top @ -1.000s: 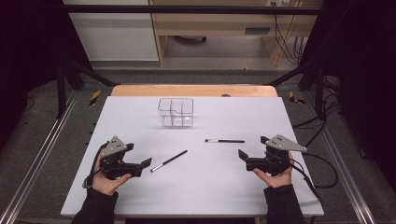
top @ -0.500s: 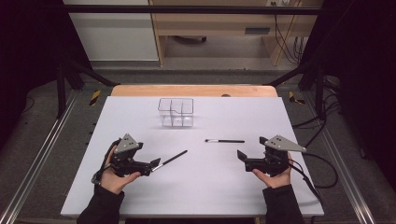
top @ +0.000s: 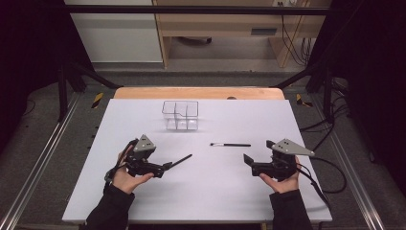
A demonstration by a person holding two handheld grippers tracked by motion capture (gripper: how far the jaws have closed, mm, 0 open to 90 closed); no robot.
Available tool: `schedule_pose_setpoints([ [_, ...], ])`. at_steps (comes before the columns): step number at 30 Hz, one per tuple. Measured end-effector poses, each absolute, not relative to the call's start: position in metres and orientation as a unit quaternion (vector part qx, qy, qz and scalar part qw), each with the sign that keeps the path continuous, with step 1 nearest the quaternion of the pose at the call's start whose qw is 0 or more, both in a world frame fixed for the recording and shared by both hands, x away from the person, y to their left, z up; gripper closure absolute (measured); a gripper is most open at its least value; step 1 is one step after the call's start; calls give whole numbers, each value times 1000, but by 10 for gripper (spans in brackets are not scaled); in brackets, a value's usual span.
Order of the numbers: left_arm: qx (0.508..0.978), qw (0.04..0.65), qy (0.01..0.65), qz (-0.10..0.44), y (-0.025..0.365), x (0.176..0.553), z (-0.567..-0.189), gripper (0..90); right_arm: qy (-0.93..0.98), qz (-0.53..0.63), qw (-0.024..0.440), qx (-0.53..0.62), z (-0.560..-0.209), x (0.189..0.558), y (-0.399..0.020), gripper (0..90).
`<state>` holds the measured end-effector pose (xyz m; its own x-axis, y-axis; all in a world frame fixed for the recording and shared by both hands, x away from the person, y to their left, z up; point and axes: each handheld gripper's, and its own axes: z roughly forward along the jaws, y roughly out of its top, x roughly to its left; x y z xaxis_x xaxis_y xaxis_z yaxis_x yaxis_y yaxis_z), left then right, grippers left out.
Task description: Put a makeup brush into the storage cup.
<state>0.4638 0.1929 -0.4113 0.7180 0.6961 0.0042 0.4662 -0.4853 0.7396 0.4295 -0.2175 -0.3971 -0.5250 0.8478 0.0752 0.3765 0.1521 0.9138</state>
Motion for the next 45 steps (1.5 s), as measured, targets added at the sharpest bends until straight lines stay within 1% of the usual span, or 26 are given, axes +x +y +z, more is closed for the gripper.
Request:
schedule_pose_setpoints([
  [6,860,353,337,147,183,468,-418,187,721,493,239,425,-397,429,-218,34],
  [9,866,343,335,142,180,471,-421,220,720,493,239,425,-397,429,-218,34],
  [12,872,331,332,138,176,474,-426,230,721,492,239,425,-397,429,-218,34],
  [17,882,314,327,132,169,477,-431,282,722,491,238,426,-398,430,-217,33],
  [18,882,312,327,131,168,478,-433,314,723,490,237,426,-398,430,-217,34],
  [21,888,301,324,130,165,480,-437,326,723,490,237,425,-398,430,-217,34],
  [22,888,298,324,130,164,480,-438,358,723,490,237,425,-398,430,-216,33],
  [23,891,293,323,126,163,481,-439,358,723,490,237,425,-398,430,-216,33],
  [24,892,291,322,125,162,482,-441,382,724,490,237,425,-399,430,-216,34],
  [26,896,282,320,125,161,483,-443,395,724,489,236,425,-399,430,-216,33],
  [33,904,263,317,112,155,487,-451,506,724,490,236,424,-399,430,-216,33],
  [39,909,250,316,106,154,489,-455,571,723,490,236,425,-399,430,-216,33],
  [40,910,249,315,106,154,489,-455,600,724,490,236,425,-399,430,-216,33],
  [42,911,247,314,102,155,489,-455,612,724,490,236,425,-399,430,-216,33],
  [43,911,246,314,103,154,489,-456,639,724,489,235,425,-399,430,-216,33],
  [45,912,242,314,102,154,488,-456,651,724,489,235,425,-399,430,-216,33],
])
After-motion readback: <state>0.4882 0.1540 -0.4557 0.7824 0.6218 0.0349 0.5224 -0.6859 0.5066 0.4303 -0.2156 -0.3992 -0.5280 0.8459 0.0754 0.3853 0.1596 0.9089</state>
